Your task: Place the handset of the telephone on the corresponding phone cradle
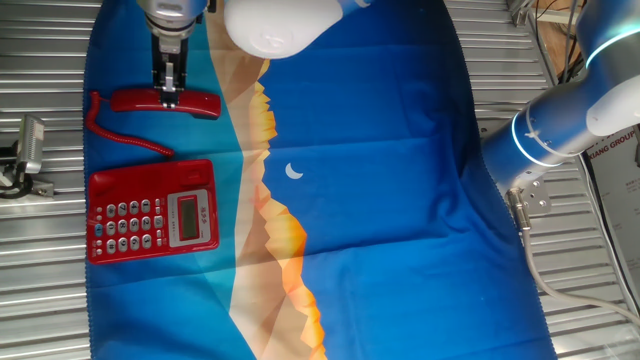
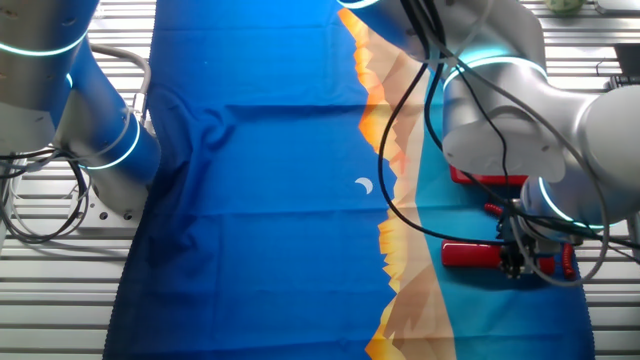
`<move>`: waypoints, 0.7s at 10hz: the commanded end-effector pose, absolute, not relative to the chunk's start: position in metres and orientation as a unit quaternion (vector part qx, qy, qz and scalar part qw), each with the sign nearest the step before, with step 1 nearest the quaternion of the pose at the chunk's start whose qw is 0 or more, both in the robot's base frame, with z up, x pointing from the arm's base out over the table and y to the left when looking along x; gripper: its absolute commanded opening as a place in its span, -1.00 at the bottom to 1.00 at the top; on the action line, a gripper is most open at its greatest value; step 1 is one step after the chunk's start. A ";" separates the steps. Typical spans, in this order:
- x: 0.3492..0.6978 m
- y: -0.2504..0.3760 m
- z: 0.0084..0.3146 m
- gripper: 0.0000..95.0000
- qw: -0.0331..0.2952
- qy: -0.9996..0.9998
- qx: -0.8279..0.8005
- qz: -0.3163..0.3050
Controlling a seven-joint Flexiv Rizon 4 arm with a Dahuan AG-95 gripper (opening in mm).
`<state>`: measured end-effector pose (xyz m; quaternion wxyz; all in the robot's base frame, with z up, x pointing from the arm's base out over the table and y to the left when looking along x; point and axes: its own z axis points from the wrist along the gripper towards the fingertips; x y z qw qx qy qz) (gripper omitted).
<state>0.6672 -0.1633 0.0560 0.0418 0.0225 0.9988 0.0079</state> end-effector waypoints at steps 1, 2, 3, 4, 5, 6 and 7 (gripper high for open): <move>0.671 -0.164 0.056 0.20 0.041 0.999 0.016 0.012; 0.672 -0.164 0.056 0.60 0.043 0.999 0.009 0.013; 0.672 -0.164 0.056 0.60 0.044 0.999 0.009 0.014; 0.673 -0.165 0.055 0.60 0.046 0.999 0.010 0.014; 0.674 -0.166 0.052 0.60 0.049 0.999 0.010 0.015; 0.675 -0.167 0.050 0.60 0.050 0.999 0.010 0.016; 0.676 -0.168 0.048 0.60 0.050 0.999 0.012 0.016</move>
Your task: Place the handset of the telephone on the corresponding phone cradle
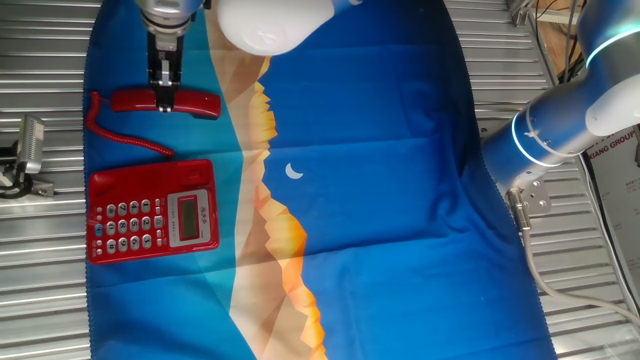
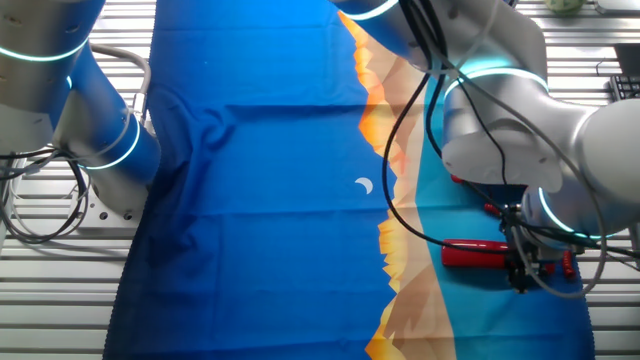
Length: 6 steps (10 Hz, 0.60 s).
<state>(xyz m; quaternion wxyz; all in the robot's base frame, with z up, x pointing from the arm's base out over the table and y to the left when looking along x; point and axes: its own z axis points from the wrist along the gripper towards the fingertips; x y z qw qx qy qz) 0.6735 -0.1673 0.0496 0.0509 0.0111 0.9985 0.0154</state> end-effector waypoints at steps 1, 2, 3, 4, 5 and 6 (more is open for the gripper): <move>0.676 -0.168 0.047 0.60 0.050 0.999 0.012 0.015; 0.677 -0.169 0.044 0.20 0.050 0.999 0.013 0.015; 0.678 -0.170 0.042 0.20 0.050 0.999 0.016 0.015; 0.678 -0.170 0.041 0.20 0.050 0.999 0.016 0.015; 0.678 -0.170 0.040 0.20 0.050 0.999 0.017 0.015; 0.679 -0.171 0.039 0.20 0.050 0.998 0.017 0.014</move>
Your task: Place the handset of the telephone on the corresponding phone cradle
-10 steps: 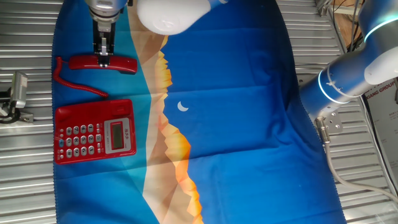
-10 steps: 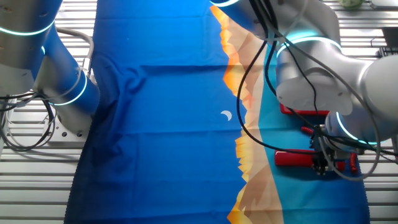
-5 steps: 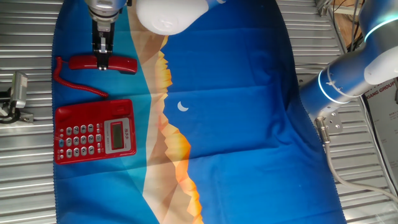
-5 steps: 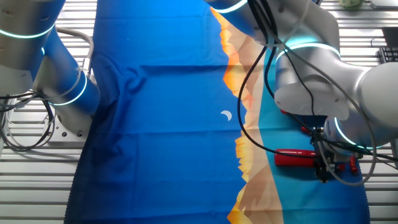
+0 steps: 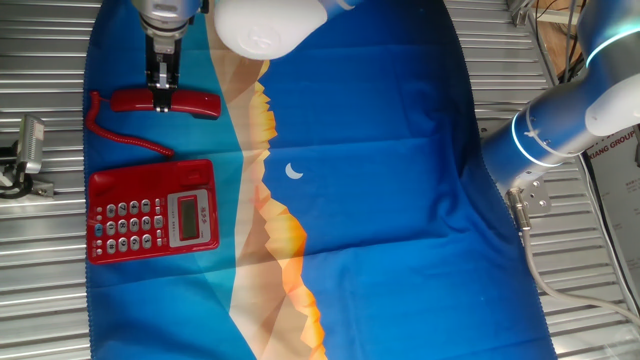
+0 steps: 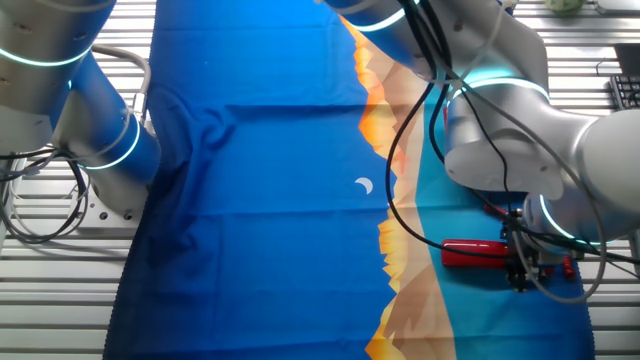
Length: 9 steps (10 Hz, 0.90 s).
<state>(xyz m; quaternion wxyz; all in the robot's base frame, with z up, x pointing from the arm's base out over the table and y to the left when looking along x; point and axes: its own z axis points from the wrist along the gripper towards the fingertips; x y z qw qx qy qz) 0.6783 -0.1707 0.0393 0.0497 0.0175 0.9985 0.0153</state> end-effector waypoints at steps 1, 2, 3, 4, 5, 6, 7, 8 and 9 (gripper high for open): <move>0.679 -0.171 0.039 0.20 0.050 0.998 0.018 0.014; 0.679 -0.171 0.039 0.20 0.050 0.998 0.018 0.014; 0.679 -0.171 0.039 0.20 0.050 0.998 0.018 0.014; 0.679 -0.171 0.039 0.20 0.050 0.998 0.018 0.014; 0.679 -0.171 0.038 0.20 0.051 0.998 0.018 0.014; 0.680 -0.171 0.038 0.60 0.051 0.998 0.018 0.014; 0.680 -0.172 0.037 0.60 0.053 0.998 0.018 0.015; 0.681 -0.172 0.036 0.60 0.054 0.998 0.018 0.015; 0.681 -0.172 0.036 0.60 0.054 0.998 0.020 0.016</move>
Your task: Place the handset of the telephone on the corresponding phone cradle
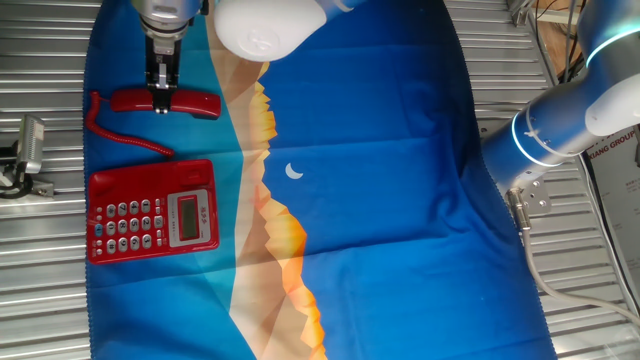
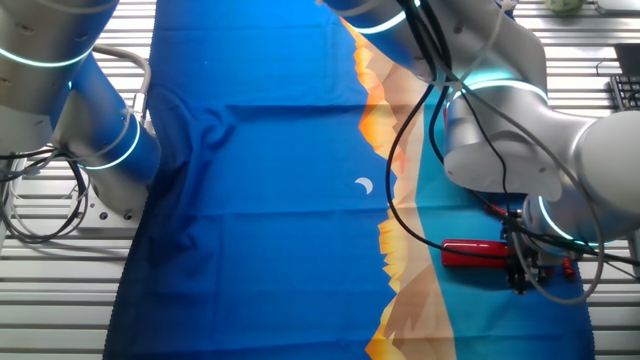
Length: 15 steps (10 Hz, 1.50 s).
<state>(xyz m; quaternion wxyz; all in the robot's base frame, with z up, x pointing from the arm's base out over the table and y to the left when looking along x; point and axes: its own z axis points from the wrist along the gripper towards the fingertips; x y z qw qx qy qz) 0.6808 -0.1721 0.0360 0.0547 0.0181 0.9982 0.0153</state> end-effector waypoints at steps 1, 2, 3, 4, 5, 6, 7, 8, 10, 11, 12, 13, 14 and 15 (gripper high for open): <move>0.681 -0.172 0.035 0.60 0.054 0.998 0.020 0.016; 0.682 -0.172 0.034 0.60 0.055 0.998 0.020 0.016; 0.682 -0.173 0.033 0.60 0.055 0.998 0.019 0.016; 0.683 -0.173 0.032 0.60 0.055 0.998 0.019 0.016; 0.683 -0.173 0.031 0.60 0.055 0.998 0.020 0.016; 0.683 -0.173 0.030 0.60 0.055 0.998 0.020 0.016; 0.683 -0.173 0.030 0.60 0.055 0.998 0.022 0.017; 0.683 -0.173 0.030 0.20 0.055 0.998 0.023 0.016; 0.683 -0.173 0.030 0.20 0.054 0.998 0.029 0.017; 0.684 -0.173 0.029 0.20 0.054 0.998 0.030 0.017; 0.684 -0.173 0.029 0.20 0.054 0.998 0.029 0.017; 0.684 -0.173 0.029 0.20 0.054 0.998 0.029 0.017; 0.684 -0.173 0.029 0.20 0.054 0.998 0.029 0.017; 0.684 -0.173 0.029 0.20 0.054 0.998 0.030 0.018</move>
